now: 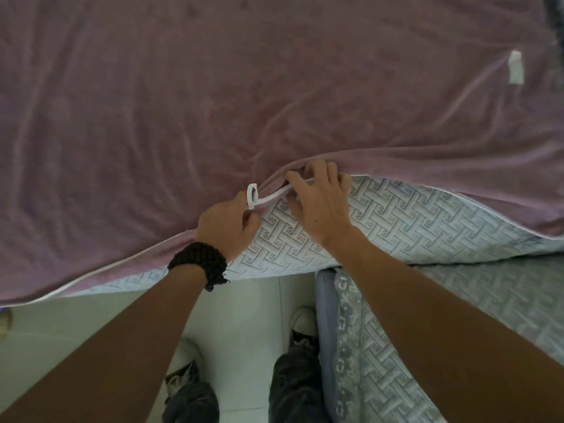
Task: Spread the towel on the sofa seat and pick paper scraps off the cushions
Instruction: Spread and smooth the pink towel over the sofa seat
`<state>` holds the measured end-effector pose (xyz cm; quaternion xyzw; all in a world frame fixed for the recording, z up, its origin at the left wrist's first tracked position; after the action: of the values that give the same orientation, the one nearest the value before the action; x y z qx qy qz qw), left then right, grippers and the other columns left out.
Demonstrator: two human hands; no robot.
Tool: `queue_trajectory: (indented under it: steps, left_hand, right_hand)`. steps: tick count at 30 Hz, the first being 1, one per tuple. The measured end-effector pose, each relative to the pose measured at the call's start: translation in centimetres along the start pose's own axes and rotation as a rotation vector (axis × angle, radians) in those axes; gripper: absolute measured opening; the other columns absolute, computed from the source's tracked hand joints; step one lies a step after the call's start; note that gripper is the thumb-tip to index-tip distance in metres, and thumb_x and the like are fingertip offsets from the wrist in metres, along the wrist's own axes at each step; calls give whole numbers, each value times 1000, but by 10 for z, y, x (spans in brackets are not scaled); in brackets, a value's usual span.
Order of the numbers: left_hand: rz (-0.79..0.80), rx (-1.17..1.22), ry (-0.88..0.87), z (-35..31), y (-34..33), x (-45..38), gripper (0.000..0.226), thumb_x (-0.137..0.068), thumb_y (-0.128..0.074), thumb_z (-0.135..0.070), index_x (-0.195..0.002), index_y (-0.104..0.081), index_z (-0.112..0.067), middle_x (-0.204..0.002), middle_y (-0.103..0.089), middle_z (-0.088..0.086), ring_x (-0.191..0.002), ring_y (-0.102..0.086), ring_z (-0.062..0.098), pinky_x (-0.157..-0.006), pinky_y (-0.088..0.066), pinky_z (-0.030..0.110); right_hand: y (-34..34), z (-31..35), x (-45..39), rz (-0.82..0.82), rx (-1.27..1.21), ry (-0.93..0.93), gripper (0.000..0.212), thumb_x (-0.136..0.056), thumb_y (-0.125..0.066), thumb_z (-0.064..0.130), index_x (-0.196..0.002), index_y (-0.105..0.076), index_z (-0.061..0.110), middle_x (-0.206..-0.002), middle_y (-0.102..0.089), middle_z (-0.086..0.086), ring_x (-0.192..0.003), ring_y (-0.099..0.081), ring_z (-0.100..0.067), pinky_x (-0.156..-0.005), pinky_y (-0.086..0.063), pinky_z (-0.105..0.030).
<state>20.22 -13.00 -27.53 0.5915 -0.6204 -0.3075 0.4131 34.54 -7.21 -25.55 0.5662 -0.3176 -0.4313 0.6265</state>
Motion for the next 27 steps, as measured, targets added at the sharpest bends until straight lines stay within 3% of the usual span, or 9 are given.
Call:
queue_trajectory:
  steps: [3,5,7,9,11,14,18,24,27]
  left_hand:
    - [9,-100,-115,-13,0,9,26,-90,-60,-34,-71,-48,-21,-48,-40,-11,-39,-41,15,-46,-35,22]
    - [45,-150,-188,-19,-4,20,30,-86,-68,-31,-65,-49,-20,-50,-46,-7,-40,-45,16,-43,-35,22]
    - [132,-219,-261,-22,-17,37,13,-80,-73,-22,-75,-66,-13,-62,-59,0,-52,-58,22,-44,-45,27]
    - [255,-300,-299,-23,-34,55,14,-73,-75,-17,-86,-71,-15,-73,-61,2,-65,-60,24,-51,-51,31]
    - [370,-370,-276,-20,-50,63,24,-70,-77,-25,-90,-68,-16,-82,-60,3,-75,-58,26,-59,-52,34]
    - [409,-416,-278,-36,-60,62,40,-72,-66,-49,-96,-63,-17,-92,-60,3,-85,-57,27,-68,-50,36]
    - [349,-315,-372,-92,-65,54,40,-76,-59,-51,-100,-63,-19,-90,-59,-1,-83,-59,22,-72,-49,36]
    - [331,-75,-523,-212,-97,35,13,-90,-56,-19,-99,-64,-12,-81,-60,0,-65,-56,17,-55,-50,31]
    - [402,-96,-580,-264,-135,26,27,-90,-53,-15,-116,-61,-14,-101,-64,1,-87,-61,17,-73,-53,32]
  right_hand:
    - [4,4,8,-24,-33,56,13,-82,-69,29,-94,-68,26,-101,-57,-4,-99,-50,-26,-82,-30,-40]
    - [3,5,27,20,-37,113,19,-76,-75,23,-94,-67,25,-99,-59,0,-97,-52,-24,-82,-31,-38]
    - [-3,5,59,141,-35,197,38,-60,-85,16,-92,-66,23,-92,-63,2,-90,-57,-22,-81,-38,-38]
    - [-15,3,98,305,-73,270,49,-49,-89,15,-92,-65,20,-85,-64,3,-80,-60,-19,-76,-45,-36]
    - [-23,-1,125,411,-123,279,46,-55,-89,14,-95,-65,19,-86,-63,2,-77,-59,-17,-71,-48,-32]
    - [-21,-3,137,392,-207,266,29,-75,-77,11,-100,-64,16,-91,-61,-1,-81,-56,-19,-71,-49,-33]
    - [9,-48,129,189,-274,40,10,-88,-54,16,-91,-63,12,-89,-58,-4,-79,-51,-21,-70,-44,-37]
    - [44,-182,138,104,-155,-317,19,-81,-60,5,-98,-68,8,-97,-64,-8,-88,-57,-28,-73,-46,-42]
    - [43,-242,138,143,-85,-457,30,-81,-61,7,-110,-65,9,-113,-62,-10,-104,-54,-30,-84,-44,-43]
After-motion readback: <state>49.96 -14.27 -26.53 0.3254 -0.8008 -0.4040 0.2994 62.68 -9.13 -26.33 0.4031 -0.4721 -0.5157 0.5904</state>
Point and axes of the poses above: each hand's wrist, its own x-axis away from the middle knuckle, its own y-axis out of the back of the hand, z = x × y, the point moved 10 cm from there along -x, towards the middle knuckle
